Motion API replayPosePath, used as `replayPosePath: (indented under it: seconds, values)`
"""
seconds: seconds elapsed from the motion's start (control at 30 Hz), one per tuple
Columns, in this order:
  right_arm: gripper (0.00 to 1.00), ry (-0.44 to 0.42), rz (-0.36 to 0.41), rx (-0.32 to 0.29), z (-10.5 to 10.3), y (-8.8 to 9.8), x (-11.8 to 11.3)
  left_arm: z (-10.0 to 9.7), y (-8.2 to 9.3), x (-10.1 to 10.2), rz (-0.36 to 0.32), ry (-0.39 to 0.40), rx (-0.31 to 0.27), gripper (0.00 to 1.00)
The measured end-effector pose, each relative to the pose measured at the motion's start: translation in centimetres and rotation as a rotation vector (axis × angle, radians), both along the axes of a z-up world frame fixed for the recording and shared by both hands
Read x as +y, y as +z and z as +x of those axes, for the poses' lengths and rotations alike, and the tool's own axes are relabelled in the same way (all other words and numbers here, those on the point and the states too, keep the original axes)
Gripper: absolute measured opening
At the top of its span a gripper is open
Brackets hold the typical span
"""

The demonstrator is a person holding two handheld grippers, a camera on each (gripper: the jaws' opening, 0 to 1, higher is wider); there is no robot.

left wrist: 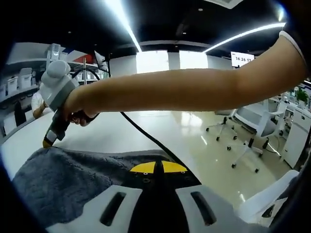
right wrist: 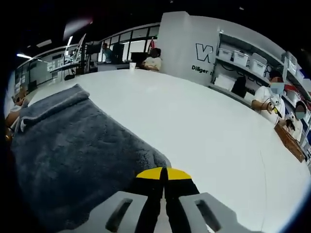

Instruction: Open the folded towel by lifting each exposed corner and separating the folded layers until the towel lies flat within the target outline without major curled edges

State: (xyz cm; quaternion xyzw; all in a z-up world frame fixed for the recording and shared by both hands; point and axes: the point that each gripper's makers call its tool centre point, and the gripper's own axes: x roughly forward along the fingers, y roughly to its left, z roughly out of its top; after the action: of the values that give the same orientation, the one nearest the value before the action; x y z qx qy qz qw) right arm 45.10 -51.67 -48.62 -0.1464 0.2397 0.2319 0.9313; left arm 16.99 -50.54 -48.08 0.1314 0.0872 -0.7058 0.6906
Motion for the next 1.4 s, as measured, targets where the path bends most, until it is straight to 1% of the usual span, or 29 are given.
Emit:
replayPosePath:
  seconds: [0.07, 0.1, 0.17, 0.2, 0.4, 0.5, 0.67, 0.8, 0.9, 1.0, 1.1, 1.17, 1.2, 1.23, 1.3, 1.33, 1.4]
  values:
    - [0.0, -0.004, 0.005, -0.004, 0.0, 0.0, 0.0, 0.2, 0.0, -0.1, -0.002, -0.001, -0.001, 0.01]
    - [0.0, -0.01, 0.009, -0.003, 0.0, 0.1, 0.0, 0.3, 0.1, -0.1, -0.004, 0.0, 0.023, 0.01]
    - [0.0, -0.007, -0.009, -0.01, 0.0, 0.0, 0.1, 0.3, 0.1, -0.1, -0.006, 0.001, 0.038, 0.01]
    - [0.0, -0.004, -0.021, -0.02, 0.0, 0.0, 0.1, 0.2, 0.1, -0.1, -0.007, -0.001, 0.038, 0.01]
    - [0.0, -0.027, -0.003, -0.037, 0.0, 0.1, -0.1, 0.1, 0.2, -0.1, -0.014, -0.003, -0.004, 0.01]
    - [0.0, -0.025, -0.022, -0.05, 0.0, 0.2, 0.0, 0.2, 0.2, -0.2, -0.015, -0.002, -0.013, 0.01]
    - [0.0, -0.032, -0.022, -0.05, 0.0, 0.2, -0.1, 0.3, 0.3, -0.2, -0.015, -0.002, -0.001, 0.01]
    - [0.0, -0.04, -0.034, -0.063, -0.1, 0.3, 0.0, 0.2, 0.2, -0.2, -0.014, -0.005, 0.007, 0.02]
    - [0.0, -0.048, -0.04, -0.072, -0.2, 0.5, -0.2, 0.0, 0.4, -0.1, -0.01, -0.008, 0.024, 0.03]
    - [0.06, -0.077, -0.043, -0.088, -0.3, 1.0, -0.8, 0.1, 0.4, -0.1, -0.008, -0.006, 0.021, 0.06]
    - [0.09, -0.088, -0.036, -0.098, -0.6, 1.5, -1.1, 0.2, 0.5, -0.1, -0.001, 0.0, 0.017, 0.1]
    - [0.11, -0.095, -0.026, -0.104, -0.8, 1.8, -1.3, 0.4, 0.6, 0.1, 0.004, 0.0, 0.016, 0.15]
    - [0.11, -0.098, -0.023, -0.107, -0.9, 2.0, -1.3, 0.9, 0.7, 0.3, 0.007, 0.026, 0.006, 0.2]
    - [0.12, -0.1, -0.024, -0.109, -1.0, 2.2, -1.4, 1.5, 0.8, 0.5, 0.014, 0.06, -0.007, 0.3]
    - [0.12, -0.107, -0.043, -0.134, -1.2, 2.8, -1.8, 2.2, 1.0, 0.9, 0.023, 0.087, -0.027, 0.41]
    - [0.13, -0.11, -0.045, -0.14, -1.3, 3.1, -1.9, 2.5, 1.3, 1.2, 0.027, 0.096, -0.034, 0.46]
    - [0.14, -0.114, -0.044, -0.148, -1.5, 3.5, -2.1, 2.7, 1.5, 1.3, 0.024, 0.103, -0.035, 0.51]
